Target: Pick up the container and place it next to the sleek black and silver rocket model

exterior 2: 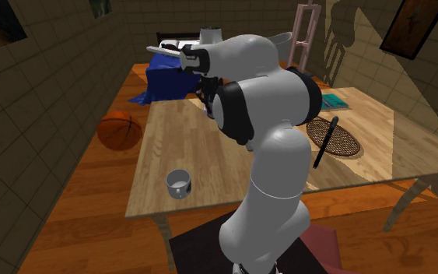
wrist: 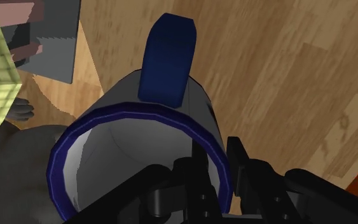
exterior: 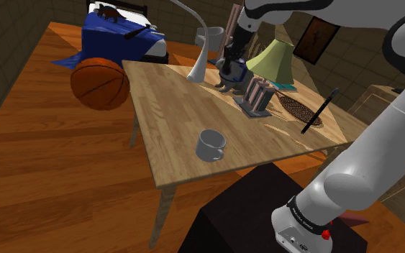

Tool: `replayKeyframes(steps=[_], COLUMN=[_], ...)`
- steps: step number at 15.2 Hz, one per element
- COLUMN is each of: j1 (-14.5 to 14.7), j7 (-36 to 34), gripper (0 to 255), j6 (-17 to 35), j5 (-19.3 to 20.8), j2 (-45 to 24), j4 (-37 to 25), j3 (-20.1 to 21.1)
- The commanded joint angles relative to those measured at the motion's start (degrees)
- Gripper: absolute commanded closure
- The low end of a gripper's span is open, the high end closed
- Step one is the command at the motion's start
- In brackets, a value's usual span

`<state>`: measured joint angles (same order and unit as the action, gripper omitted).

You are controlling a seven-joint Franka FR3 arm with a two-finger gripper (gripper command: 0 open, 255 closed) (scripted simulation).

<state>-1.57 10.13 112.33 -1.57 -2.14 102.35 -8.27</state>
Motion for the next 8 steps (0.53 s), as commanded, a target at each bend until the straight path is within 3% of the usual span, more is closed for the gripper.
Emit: replayKeyframes(steps=[1, 8], j1=[-0.01, -0.05], j7=[-0.03, -0.11], gripper=[255, 255], j6=[-1.64, -7.10], j5=[-0.01, -0.01], j2=[-0.16, -0.41], j4=[-1.82, -7.52], j3=[-0.01, -0.04])
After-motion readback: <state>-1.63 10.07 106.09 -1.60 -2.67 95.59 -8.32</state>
